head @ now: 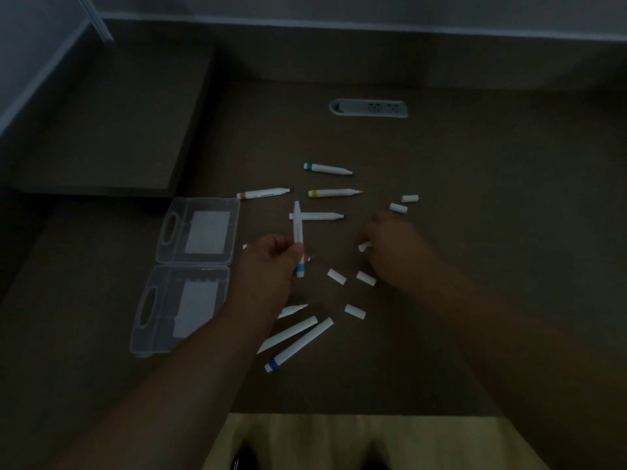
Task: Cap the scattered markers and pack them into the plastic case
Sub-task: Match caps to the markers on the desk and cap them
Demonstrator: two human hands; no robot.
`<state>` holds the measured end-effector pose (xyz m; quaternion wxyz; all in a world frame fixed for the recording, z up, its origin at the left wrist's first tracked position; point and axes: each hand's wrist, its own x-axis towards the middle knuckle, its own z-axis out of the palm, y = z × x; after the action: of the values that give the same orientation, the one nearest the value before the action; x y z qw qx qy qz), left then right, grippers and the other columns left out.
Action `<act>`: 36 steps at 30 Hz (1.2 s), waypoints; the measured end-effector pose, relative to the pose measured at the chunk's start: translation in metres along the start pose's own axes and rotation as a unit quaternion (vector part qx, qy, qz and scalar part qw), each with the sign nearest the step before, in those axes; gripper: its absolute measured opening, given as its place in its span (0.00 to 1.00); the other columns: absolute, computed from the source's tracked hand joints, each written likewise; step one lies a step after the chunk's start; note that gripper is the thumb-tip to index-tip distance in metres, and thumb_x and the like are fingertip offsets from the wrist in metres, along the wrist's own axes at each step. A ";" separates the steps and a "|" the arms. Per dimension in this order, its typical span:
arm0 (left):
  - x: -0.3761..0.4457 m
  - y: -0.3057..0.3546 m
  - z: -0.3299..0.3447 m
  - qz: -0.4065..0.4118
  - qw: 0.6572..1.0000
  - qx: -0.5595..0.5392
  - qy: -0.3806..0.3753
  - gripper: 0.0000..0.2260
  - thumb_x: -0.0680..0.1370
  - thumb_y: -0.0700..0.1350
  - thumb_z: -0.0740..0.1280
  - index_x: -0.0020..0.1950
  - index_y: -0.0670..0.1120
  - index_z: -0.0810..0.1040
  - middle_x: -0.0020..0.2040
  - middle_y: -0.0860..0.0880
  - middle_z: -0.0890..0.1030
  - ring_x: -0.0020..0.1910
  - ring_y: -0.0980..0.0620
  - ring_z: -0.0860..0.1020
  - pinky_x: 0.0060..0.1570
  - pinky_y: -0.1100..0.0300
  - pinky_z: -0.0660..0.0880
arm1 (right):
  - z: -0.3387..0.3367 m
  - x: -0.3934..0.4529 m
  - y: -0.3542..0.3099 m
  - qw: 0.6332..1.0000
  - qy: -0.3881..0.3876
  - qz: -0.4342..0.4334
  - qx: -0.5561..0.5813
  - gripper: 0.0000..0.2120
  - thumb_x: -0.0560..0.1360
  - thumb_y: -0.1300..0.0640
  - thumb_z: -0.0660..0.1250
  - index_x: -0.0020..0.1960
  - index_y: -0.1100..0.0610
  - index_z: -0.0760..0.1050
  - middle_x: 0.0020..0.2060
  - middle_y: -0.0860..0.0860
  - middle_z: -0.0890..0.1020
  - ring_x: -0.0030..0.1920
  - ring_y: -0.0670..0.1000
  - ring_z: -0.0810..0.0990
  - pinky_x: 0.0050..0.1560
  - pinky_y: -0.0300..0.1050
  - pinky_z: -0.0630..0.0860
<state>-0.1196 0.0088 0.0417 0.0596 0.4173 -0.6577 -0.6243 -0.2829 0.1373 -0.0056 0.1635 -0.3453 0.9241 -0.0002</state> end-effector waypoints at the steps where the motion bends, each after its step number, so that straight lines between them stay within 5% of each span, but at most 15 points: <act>1: 0.001 0.000 0.000 -0.001 1.000 -0.003 0.000 0.05 0.81 0.44 0.64 0.53 0.49 0.79 0.46 0.53 0.81 0.46 0.57 0.78 0.47 0.60 0.75 | 0.003 0.003 0.000 1.000 -0.011 0.008 0.001 0.17 0.74 0.56 0.70 0.63 0.53 0.77 0.60 0.54 0.75 0.58 0.54 0.76 0.60 0.51 0.76; 5: 0.002 -0.001 0.001 0.000 1.000 0.000 0.001 0.04 0.81 0.44 0.64 0.49 0.52 0.78 0.46 0.53 0.80 0.46 0.57 0.78 0.48 0.60 0.75 | 0.006 0.007 0.002 0.998 -0.032 0.047 0.028 0.11 0.75 0.54 0.69 0.57 0.54 0.79 0.54 0.53 0.79 0.50 0.50 0.79 0.52 0.48 0.79; 7: 0.003 -0.001 0.003 -0.001 1.000 -0.003 0.001 0.05 0.80 0.44 0.64 0.48 0.53 0.77 0.46 0.53 0.80 0.46 0.57 0.78 0.50 0.59 0.76 | -0.002 0.002 -0.001 0.981 -0.020 0.089 0.174 0.07 0.77 0.53 0.68 0.51 0.55 0.80 0.46 0.52 0.82 0.45 0.49 0.80 0.47 0.47 0.80; 9: 0.004 0.001 0.004 -0.005 1.000 -0.007 0.000 0.05 0.80 0.45 0.64 0.48 0.54 0.77 0.46 0.53 0.80 0.47 0.56 0.78 0.52 0.57 0.77 | -0.016 -0.005 -0.006 0.905 -0.038 0.151 0.395 0.06 0.76 0.55 0.69 0.47 0.58 0.80 0.40 0.52 0.82 0.39 0.48 0.81 0.42 0.44 0.80; 11: 0.006 0.003 0.007 -0.005 1.000 -0.002 0.001 0.04 0.80 0.46 0.65 0.48 0.55 0.77 0.47 0.53 0.81 0.48 0.55 0.79 0.54 0.54 0.77 | -0.031 -0.017 -0.012 0.758 -0.119 0.231 0.598 0.03 0.75 0.59 0.71 0.45 0.59 0.79 0.36 0.52 0.81 0.35 0.47 0.78 0.36 0.40 0.77; 12: 0.007 0.004 0.008 -0.004 1.000 0.003 0.001 0.03 0.80 0.46 0.65 0.49 0.54 0.78 0.47 0.52 0.81 0.48 0.55 0.79 0.55 0.53 0.77 | -0.035 -0.021 -0.013 0.684 -0.158 0.259 0.663 0.03 0.74 0.60 0.71 0.46 0.59 0.79 0.36 0.52 0.80 0.34 0.47 0.77 0.37 0.39 0.75; 14: 0.007 0.009 0.011 -0.002 1.000 0.008 -0.005 0.03 0.80 0.47 0.65 0.50 0.54 0.78 0.49 0.51 0.81 0.49 0.54 0.79 0.54 0.53 0.78 | -0.038 -0.026 -0.010 0.601 -0.214 0.283 0.716 0.05 0.73 0.60 0.72 0.48 0.58 0.80 0.36 0.51 0.80 0.34 0.46 0.77 0.34 0.38 0.74; 22: 0.008 0.017 0.021 0.008 1.000 -0.004 -0.014 0.05 0.80 0.44 0.65 0.49 0.54 0.77 0.47 0.53 0.80 0.48 0.56 0.79 0.50 0.59 0.77 | -0.030 -0.031 -0.012 0.518 -0.275 0.308 0.749 0.08 0.72 0.58 0.73 0.50 0.57 0.79 0.35 0.51 0.79 0.30 0.45 0.76 0.23 0.36 0.72; 25: 0.007 0.016 0.022 0.008 1.000 -0.004 -0.016 0.05 0.80 0.44 0.64 0.53 0.52 0.78 0.48 0.53 0.80 0.49 0.57 0.78 0.50 0.59 0.77 | -0.031 -0.032 -0.011 0.568 -0.244 0.296 0.728 0.05 0.73 0.59 0.73 0.48 0.58 0.80 0.36 0.52 0.81 0.32 0.46 0.78 0.30 0.38 0.75; 26: 0.007 0.015 0.022 0.007 1.000 -0.004 -0.015 0.05 0.80 0.44 0.64 0.53 0.53 0.78 0.49 0.53 0.80 0.49 0.57 0.79 0.51 0.59 0.77 | -0.030 -0.031 -0.010 0.633 -0.213 0.285 0.688 0.05 0.74 0.58 0.72 0.48 0.58 0.80 0.37 0.53 0.82 0.35 0.47 0.78 0.34 0.40 0.76; 28: 0.006 0.014 0.021 0.007 1.000 -0.003 -0.014 0.05 0.80 0.44 0.64 0.49 0.55 0.77 0.48 0.53 0.80 0.49 0.57 0.78 0.49 0.60 0.76 | -0.025 -0.027 -0.005 0.821 -0.121 0.242 0.503 0.06 0.76 0.55 0.71 0.49 0.57 0.80 0.41 0.54 0.82 0.41 0.49 0.80 0.44 0.45 0.79; 30: 0.005 0.013 0.021 0.007 1.000 -0.002 -0.014 0.07 0.80 0.44 0.64 0.46 0.56 0.75 0.48 0.53 0.79 0.48 0.57 0.78 0.46 0.62 0.75 | -0.017 -0.022 0.000 0.941 -0.052 0.154 0.296 0.06 0.76 0.52 0.70 0.50 0.54 0.80 0.44 0.52 0.83 0.45 0.49 0.81 0.51 0.49 0.80; 32: 0.003 0.012 0.021 0.004 1.000 -0.005 -0.015 0.07 0.80 0.44 0.64 0.46 0.56 0.75 0.47 0.53 0.79 0.47 0.57 0.78 0.45 0.62 0.75 | -0.009 -0.018 0.003 0.981 -0.046 0.080 0.172 0.06 0.77 0.52 0.68 0.52 0.53 0.80 0.47 0.51 0.81 0.48 0.49 0.80 0.53 0.50 0.79; 36: 0.002 0.009 0.019 -0.007 1.000 0.000 -0.014 0.06 0.80 0.45 0.64 0.46 0.55 0.75 0.47 0.53 0.79 0.47 0.56 0.78 0.47 0.60 0.75 | 0.008 -0.008 0.006 0.997 -0.042 0.009 0.061 0.09 0.77 0.52 0.67 0.53 0.53 0.81 0.48 0.52 0.82 0.47 0.49 0.80 0.50 0.48 0.80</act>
<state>-0.1369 0.0211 0.0442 0.0463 0.4130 -0.6557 -0.6304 -0.2786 0.1473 -0.0111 0.2231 -0.3261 0.9177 -0.0401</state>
